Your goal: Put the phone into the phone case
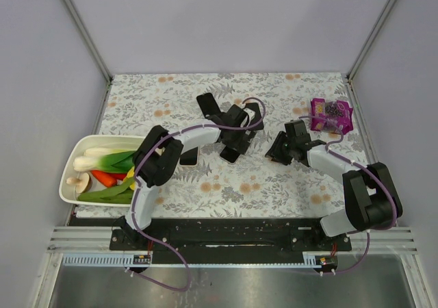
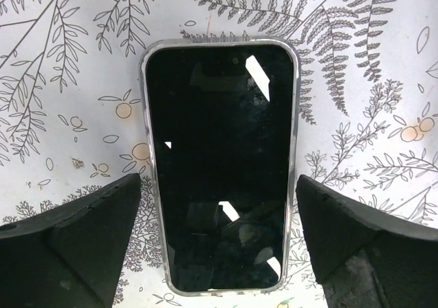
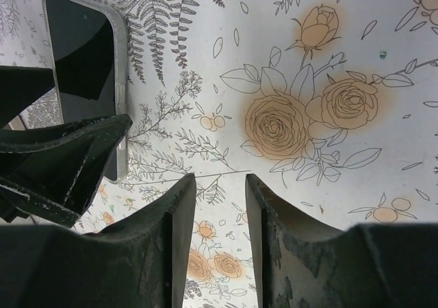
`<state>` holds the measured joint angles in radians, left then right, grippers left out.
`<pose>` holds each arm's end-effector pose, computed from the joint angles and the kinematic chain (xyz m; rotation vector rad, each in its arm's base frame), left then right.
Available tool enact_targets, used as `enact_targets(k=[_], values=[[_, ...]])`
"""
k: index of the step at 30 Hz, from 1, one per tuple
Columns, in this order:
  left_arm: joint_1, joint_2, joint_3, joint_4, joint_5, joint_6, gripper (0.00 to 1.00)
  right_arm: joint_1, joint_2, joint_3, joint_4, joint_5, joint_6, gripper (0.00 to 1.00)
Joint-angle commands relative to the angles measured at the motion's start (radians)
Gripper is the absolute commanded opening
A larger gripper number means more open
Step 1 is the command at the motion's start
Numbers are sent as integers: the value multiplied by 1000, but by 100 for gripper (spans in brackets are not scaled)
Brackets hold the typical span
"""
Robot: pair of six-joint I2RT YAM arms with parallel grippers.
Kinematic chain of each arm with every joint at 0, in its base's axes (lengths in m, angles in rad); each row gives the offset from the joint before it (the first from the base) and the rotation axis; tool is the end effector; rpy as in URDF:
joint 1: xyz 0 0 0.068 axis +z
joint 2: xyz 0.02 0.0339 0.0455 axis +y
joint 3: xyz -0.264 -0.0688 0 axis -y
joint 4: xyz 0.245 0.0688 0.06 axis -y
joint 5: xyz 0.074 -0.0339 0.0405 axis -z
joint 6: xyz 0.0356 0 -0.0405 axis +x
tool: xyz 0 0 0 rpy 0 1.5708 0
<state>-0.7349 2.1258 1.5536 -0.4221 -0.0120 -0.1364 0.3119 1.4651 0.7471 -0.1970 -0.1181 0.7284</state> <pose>0.3396 -0.3063 0.1638 0.7611 2.4827 -0.3108 0.2679 0.0908 0.1734 0.4811 2.5267 0.5667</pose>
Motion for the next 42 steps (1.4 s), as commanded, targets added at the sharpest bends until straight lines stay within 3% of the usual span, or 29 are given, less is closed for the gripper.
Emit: enact_targets(k=[1, 8, 12, 21, 30, 42], values=[[-26, 25, 42, -3, -84, -23, 97, -8, -32, 0, 5, -3, -18, 44], [-41, 8, -4, -60, -245, -153, 66, -11, -17, 15, 8, -3, -21, 44], [-26, -38, -58, -102, -324, -239, 57, -11, -3, 32, 10, -14, -24, 44], [74, -161, -197, -152, -335, -348, 53, -10, 61, 84, 14, -81, 5, 43], [92, -201, -286, -142, -273, -400, 52, -10, 96, 112, 21, -95, 9, 42], [94, -207, -283, -129, -195, -345, 54, -10, 141, 141, 27, -88, 5, 43]])
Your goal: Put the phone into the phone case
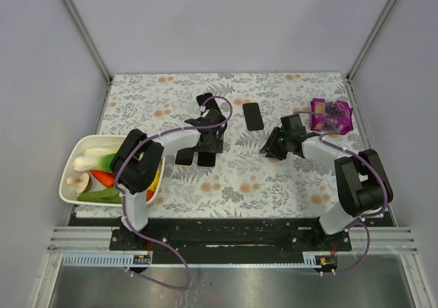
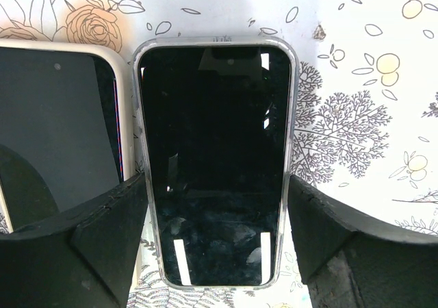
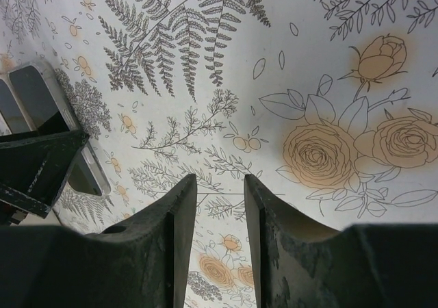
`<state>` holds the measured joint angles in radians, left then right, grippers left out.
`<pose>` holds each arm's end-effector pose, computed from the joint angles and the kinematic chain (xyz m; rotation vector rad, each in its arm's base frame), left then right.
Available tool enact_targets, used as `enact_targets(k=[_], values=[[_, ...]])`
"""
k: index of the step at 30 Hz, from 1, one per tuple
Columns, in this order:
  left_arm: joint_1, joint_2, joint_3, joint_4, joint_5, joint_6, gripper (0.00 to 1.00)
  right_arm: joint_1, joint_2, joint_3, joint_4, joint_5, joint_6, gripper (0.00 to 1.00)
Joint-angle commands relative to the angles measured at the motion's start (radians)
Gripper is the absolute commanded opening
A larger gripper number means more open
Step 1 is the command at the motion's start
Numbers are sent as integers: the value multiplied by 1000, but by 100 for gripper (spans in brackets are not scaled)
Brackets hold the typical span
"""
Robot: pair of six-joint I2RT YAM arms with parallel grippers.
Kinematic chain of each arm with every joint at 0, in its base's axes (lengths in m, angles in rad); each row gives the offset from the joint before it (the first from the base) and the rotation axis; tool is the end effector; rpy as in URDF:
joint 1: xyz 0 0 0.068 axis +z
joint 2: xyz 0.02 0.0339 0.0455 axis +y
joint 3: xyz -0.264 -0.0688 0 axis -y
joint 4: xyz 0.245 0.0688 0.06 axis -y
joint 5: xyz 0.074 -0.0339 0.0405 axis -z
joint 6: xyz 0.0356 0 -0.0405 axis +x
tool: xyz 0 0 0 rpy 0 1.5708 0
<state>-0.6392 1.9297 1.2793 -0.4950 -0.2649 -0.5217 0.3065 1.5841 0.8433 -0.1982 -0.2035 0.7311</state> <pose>0.3176 -0.2244 0.1614 0.0793 2.6437 -0.0186 0.2925 0.1001 0.1686 0.4656 2.5742 0.6555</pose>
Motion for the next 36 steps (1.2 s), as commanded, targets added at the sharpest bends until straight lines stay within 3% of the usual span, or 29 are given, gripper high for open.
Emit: enact_targets(k=[1, 5, 10, 13, 17, 28, 36], values=[[-5, -11, -8, -56, 59, 42, 54, -4, 28, 51, 28, -5, 1, 43], [-2, -15, 5, -65, 56, 46, 58, -4, 36, 62, 36, -10, -7, 45], [-2, -40, 12, -82, 64, 42, 66, -4, 45, 91, 32, 4, -19, 59], [-2, -61, 25, -99, 61, 40, 77, -4, 56, 135, 17, 19, -36, 71], [-4, -92, 54, -123, 58, 40, 98, -4, 129, 267, -58, 85, -91, 85], [-2, -227, 108, -180, 85, 43, 99, -4, 477, 810, -415, 279, -369, 96], [-4, -389, 22, -182, 148, 49, 99, -1, 672, 1088, -585, 250, -501, 100]])
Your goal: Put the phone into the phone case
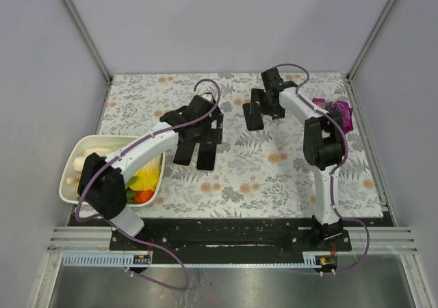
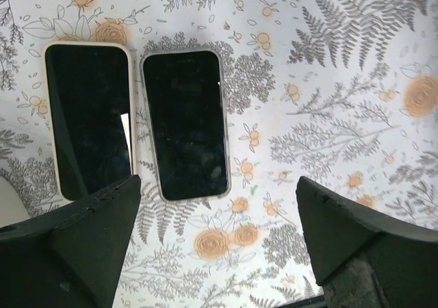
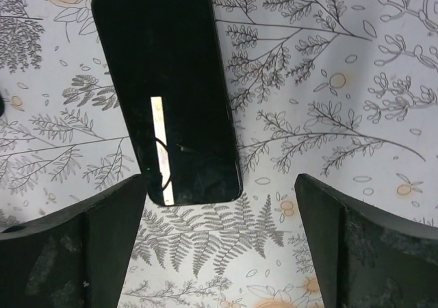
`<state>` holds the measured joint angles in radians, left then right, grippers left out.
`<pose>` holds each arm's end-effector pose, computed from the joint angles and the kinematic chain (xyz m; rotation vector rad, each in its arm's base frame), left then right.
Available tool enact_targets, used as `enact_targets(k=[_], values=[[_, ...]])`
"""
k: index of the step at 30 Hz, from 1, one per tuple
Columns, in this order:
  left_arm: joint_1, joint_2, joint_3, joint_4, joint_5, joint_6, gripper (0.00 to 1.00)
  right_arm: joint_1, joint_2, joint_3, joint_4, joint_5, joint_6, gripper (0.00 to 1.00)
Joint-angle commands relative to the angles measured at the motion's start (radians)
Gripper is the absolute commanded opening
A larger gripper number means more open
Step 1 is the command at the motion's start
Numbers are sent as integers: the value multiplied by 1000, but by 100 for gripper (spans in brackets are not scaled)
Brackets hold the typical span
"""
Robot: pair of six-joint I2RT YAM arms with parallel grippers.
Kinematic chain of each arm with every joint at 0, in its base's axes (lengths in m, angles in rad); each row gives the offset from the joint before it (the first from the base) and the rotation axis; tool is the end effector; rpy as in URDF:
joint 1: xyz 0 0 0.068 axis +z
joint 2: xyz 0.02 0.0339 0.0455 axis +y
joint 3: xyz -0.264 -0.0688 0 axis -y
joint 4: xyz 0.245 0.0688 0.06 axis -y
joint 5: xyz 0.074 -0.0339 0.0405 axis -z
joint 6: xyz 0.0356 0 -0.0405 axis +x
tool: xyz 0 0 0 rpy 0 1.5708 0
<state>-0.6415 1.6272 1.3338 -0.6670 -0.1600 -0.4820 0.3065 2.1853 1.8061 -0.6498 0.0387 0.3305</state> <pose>0.2833 -0.2045 0.2742 0.1379 2.5282 -0.2530 0.4566 0.1431 0.2004 0.0453 2.6092 0.1790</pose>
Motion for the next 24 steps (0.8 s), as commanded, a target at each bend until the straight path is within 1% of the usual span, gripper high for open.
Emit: enact_targets(k=[1, 3, 7, 17, 22, 24], values=[[-1, -99, -45, -11, 45, 11, 99, 0, 89, 153, -149, 4, -105, 100], [0, -133, -67, -11, 48, 10, 99, 5, 125, 194, -172, -2, -113, 100], [-1, -161, -96, -5, 57, 8, 99, 9, 157, 226, -177, -36, -97, 99], [-3, -170, -119, 10, 65, 2, 99, 28, 200, 282, -189, -112, -58, 99], [-1, -164, -117, 10, 65, 2, 99, 54, 244, 343, -250, -44, -58, 99], [-3, -158, -119, 15, 69, 2, 99, 68, 278, 398, -299, 25, -50, 99]])
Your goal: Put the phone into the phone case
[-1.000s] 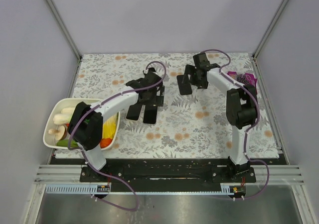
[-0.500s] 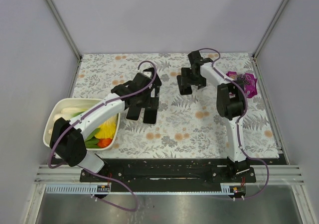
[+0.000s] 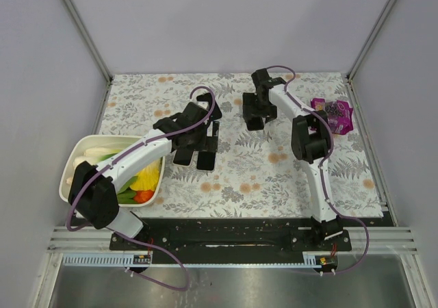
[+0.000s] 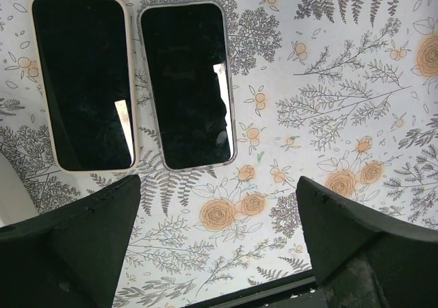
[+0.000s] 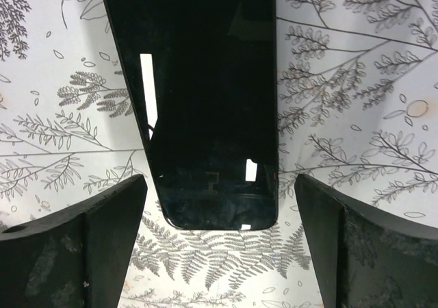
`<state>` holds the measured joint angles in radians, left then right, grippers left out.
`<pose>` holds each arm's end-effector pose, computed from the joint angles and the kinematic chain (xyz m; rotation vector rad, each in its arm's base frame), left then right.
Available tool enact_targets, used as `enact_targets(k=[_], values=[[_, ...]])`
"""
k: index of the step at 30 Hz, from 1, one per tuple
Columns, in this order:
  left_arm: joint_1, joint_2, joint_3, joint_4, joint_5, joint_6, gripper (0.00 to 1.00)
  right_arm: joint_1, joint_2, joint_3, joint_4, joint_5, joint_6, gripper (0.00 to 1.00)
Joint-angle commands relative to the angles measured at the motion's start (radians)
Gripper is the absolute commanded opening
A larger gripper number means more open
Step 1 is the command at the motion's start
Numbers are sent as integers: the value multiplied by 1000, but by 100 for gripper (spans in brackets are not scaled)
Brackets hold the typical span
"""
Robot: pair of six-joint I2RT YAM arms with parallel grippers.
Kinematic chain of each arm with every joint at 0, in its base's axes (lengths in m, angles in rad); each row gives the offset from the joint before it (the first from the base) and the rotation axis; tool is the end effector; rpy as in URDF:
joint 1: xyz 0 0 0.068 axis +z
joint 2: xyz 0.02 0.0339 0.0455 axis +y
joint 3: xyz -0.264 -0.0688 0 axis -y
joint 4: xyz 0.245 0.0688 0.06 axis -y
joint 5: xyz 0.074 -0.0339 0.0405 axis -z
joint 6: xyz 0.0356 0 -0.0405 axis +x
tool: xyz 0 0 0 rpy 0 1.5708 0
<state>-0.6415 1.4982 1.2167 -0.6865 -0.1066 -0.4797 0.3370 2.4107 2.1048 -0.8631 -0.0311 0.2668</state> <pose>0.2546 -0.1854 0.2763 0.1645 2.5543 -0.3074 0.4820 0.1700 0.1723 -0.1056 2.7576 0.2081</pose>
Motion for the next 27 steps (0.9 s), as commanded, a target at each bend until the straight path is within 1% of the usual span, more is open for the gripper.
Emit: enact_targets(k=[1, 4, 9, 12, 14, 19, 22, 23, 25, 27], values=[[-1, -27, -3, 38, 21, -2, 99, 45, 65, 124, -118, 118, 15, 99], [-1, -23, -3, 38, 19, -2, 99, 63, 97, 193, -174, 175, 15, 99], [-3, -27, -3, 38, 13, -2, 99, 65, 130, 245, -231, 201, 35, 99], [-3, -24, -2, 38, 13, -3, 99, 69, 131, 245, -243, 214, 37, 94], [-3, -16, 3, 39, 18, -7, 99, 74, 134, 247, -251, 224, 31, 88], [-3, -12, 6, 41, 15, -10, 99, 77, 145, 247, -264, 223, 28, 65], [-1, -13, 4, 44, 13, -17, 99, 79, 136, 236, -277, 215, 22, 54], [-3, -13, 1, 48, 19, -22, 99, 82, 122, 222, -277, 215, 23, 52], [-3, -12, -6, 62, 39, -33, 99, 86, 81, 175, -274, 214, 25, 51], [-3, -13, -19, 90, 64, -51, 99, 97, 7, 65, -228, 211, 34, 51]])
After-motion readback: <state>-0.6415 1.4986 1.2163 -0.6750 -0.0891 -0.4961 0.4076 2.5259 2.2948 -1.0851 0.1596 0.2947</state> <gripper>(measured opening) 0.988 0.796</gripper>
